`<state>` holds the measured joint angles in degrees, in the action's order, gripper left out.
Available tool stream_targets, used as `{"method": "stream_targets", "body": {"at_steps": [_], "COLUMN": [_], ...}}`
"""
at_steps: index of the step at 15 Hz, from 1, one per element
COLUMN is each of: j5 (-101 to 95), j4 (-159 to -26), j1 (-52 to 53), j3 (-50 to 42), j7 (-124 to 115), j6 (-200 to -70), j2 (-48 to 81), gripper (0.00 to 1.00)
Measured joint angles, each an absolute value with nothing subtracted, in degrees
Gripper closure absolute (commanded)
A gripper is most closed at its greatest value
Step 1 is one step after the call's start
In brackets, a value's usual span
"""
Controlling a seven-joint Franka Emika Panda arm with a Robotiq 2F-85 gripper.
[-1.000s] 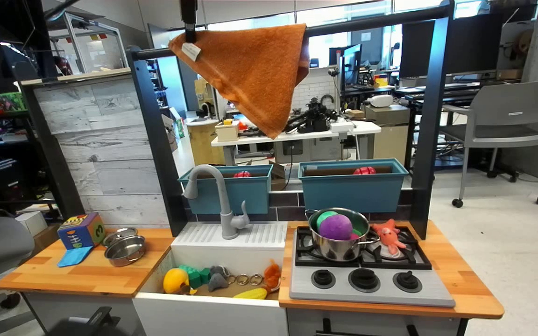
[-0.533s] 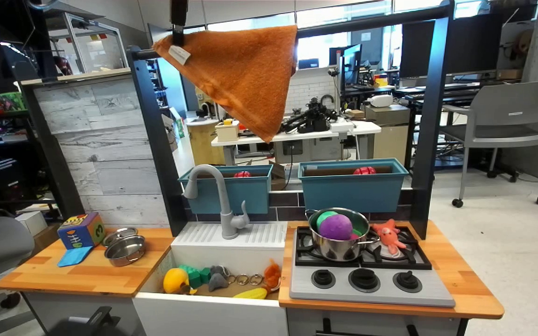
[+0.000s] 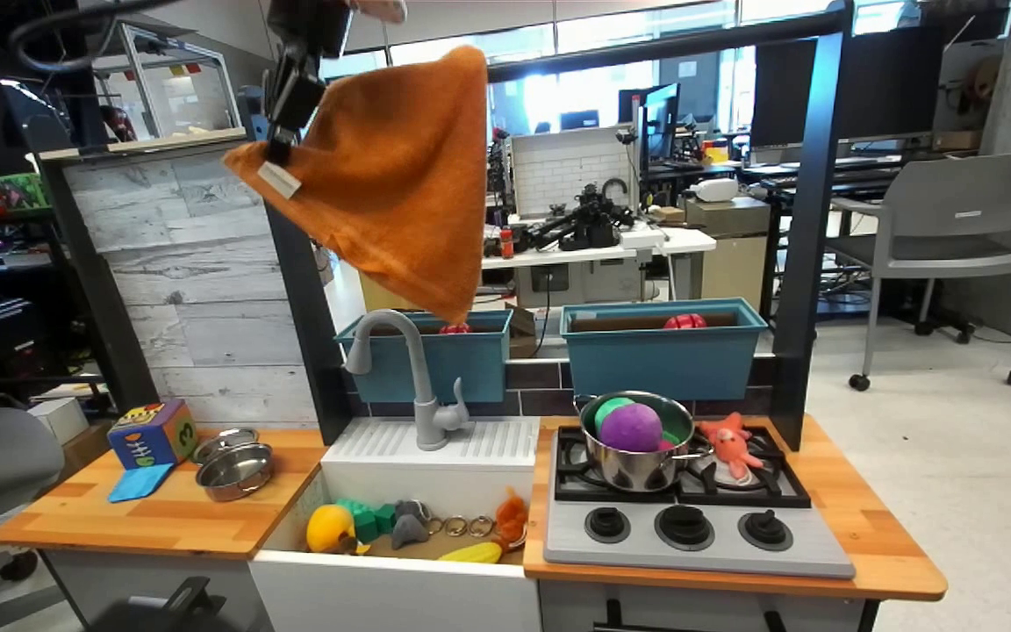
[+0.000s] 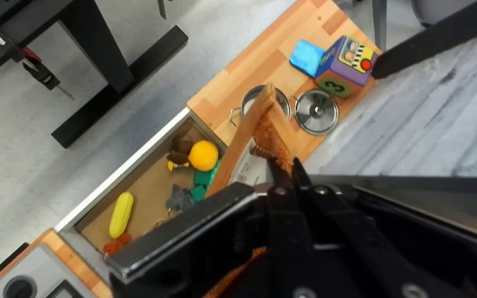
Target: Remove the brown towel from the black railing
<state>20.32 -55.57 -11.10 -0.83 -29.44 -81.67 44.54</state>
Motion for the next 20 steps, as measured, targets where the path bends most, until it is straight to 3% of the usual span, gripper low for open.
{"method": "stream_targets", "body": {"at_steps": [6, 13, 14, 16, 20], "j5": [20.2, 17.8, 17.5, 17.4, 17.0], "j4": [-54.3, -49.5, -48.7, -47.0, -43.7], "j1": [-11.4, -11.5, -11.5, -11.4, -11.3], "j3": [0.7, -3.8, -4.0, -4.6, -5.4], "j7": [-17.3, -28.8, -30.2, -33.7, -40.2], "j6": [-76.7, -64.0, -61.7, -58.3, -52.0], "j2": [56.3, 58.5, 58.7, 59.4, 60.7], "gripper": [0.99, 0.99, 0.71, 0.65, 0.36]}}
